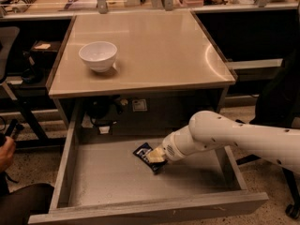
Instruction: Pick rxbar blueberry from top drawer and place on counter
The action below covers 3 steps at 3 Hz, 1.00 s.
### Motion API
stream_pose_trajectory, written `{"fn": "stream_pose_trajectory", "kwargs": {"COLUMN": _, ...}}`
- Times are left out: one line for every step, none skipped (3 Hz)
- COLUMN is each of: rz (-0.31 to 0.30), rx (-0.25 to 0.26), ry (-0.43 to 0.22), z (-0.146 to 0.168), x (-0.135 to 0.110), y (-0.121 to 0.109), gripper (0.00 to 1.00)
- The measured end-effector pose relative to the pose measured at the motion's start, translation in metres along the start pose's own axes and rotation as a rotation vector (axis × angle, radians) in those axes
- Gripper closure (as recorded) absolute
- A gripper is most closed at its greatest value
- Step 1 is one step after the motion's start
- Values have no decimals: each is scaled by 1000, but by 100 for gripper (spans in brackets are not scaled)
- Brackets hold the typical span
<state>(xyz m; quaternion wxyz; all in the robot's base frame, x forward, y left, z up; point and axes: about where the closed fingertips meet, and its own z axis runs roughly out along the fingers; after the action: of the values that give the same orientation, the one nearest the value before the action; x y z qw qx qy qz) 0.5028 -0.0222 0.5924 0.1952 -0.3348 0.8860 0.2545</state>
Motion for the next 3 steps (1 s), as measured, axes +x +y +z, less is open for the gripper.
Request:
{"fn": "stream_pose_trajectory", "kwargs": {"rz": 0, "rx": 0, "ry": 0, "z": 0, "x": 0, "y": 0, "gripper": 100}}
{"fn": "stream_pose_trajectory", "kwargs": {"rz": 0, "rx": 0, "ry": 0, "z": -2, "x": -2, "y": 0, "gripper": 100}}
{"fn": "stream_pose_trajectory", "kwargs": {"rz": 16, "rx": -22, "ry": -35, "z": -29, "x": -18, "y": -5, "gripper": 100}}
